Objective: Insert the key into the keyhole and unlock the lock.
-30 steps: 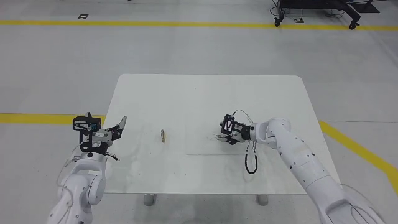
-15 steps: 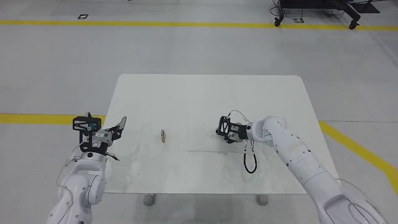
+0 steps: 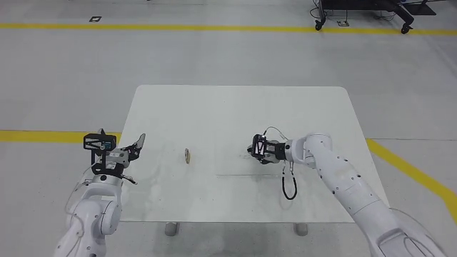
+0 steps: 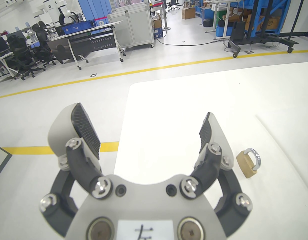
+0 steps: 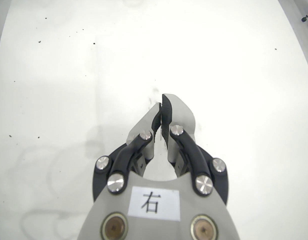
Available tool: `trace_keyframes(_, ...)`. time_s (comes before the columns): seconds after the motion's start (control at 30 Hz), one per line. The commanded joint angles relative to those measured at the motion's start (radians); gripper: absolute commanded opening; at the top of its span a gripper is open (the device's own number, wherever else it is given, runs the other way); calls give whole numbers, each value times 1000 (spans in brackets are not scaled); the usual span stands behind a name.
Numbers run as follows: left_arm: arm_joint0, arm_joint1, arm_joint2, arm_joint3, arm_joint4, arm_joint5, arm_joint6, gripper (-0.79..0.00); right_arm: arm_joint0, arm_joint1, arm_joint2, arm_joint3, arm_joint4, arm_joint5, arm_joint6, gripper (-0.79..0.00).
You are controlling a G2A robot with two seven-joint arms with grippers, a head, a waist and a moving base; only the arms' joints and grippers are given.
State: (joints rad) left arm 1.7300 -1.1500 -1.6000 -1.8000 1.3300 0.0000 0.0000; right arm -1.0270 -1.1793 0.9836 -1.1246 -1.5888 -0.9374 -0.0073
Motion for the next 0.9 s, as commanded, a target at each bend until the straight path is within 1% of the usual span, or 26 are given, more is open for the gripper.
trace_keyframes(0.0,0,0,0,0,0,0,0,0,-11,6,13,-15,4,-2,-35,-785)
trace_keyframes(0.1,0,0,0,0,0,0,0,0,-32,16,41,-38,29,-18,-115,-785)
trace_keyframes(0.23,0,0,0,0,0,0,0,0,-59,30,87,-45,95,-69,-261,-785)
trace_keyframes(0.3,0,0,0,0,0,0,0,0,-72,36,98,-44,143,-75,-342,-785)
trace_keyframes(0.4,0,0,0,0,0,0,0,0,-84,48,76,-36,231,-75,-464,-785)
trace_keyframes(0.5,0,0,0,0,0,0,0,0,-71,65,24,-14,319,-75,-551,-785)
trace_keyframes(0.6,0,0,0,0,0,0,0,0,-49,85,-30,-10,329,-75,-585,-785)
trace_keyframes(0.87,0,0,0,0,0,0,0,0,-49,85,-30,-10,329,-75,-585,-785)
